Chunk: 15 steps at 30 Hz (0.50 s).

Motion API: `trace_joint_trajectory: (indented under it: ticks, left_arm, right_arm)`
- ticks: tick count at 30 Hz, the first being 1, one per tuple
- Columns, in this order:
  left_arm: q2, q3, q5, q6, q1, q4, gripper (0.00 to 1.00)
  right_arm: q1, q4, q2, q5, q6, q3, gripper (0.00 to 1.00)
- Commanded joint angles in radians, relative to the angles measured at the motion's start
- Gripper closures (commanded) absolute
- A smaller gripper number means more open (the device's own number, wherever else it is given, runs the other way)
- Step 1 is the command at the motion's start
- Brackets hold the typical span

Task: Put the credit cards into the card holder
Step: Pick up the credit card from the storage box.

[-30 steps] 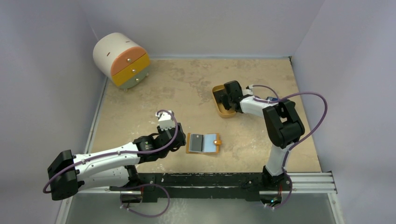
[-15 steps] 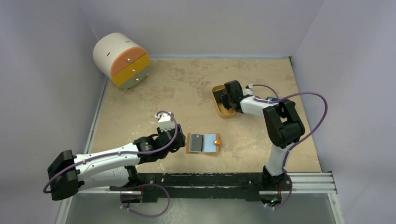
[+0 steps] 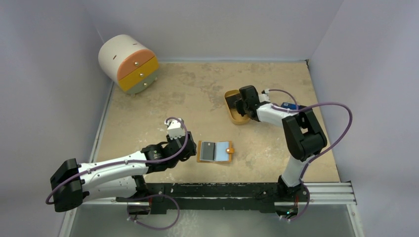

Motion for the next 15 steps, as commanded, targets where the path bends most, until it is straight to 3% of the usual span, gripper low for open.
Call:
trace_joint_trajectory:
  ticks: [1, 10, 15]
  left_arm:
    - [0.003, 0.004, -0.004, -0.015, 0.005, 0.035, 0.48]
    - [0.001, 0.013, -0.009, -0.016, 0.005, 0.029, 0.49]
    - [-0.002, 0.026, -0.024, -0.016, 0.005, 0.015, 0.49]
  right_arm:
    - [-0.005, 0.001, -0.048, 0.034, -0.021, -0.007, 0.88]
    - [-0.005, -0.024, -0.117, 0.068, -0.088, 0.019, 0.99]
    - [-0.005, -0.057, -0.174, 0.108, -0.151, 0.058, 1.00]
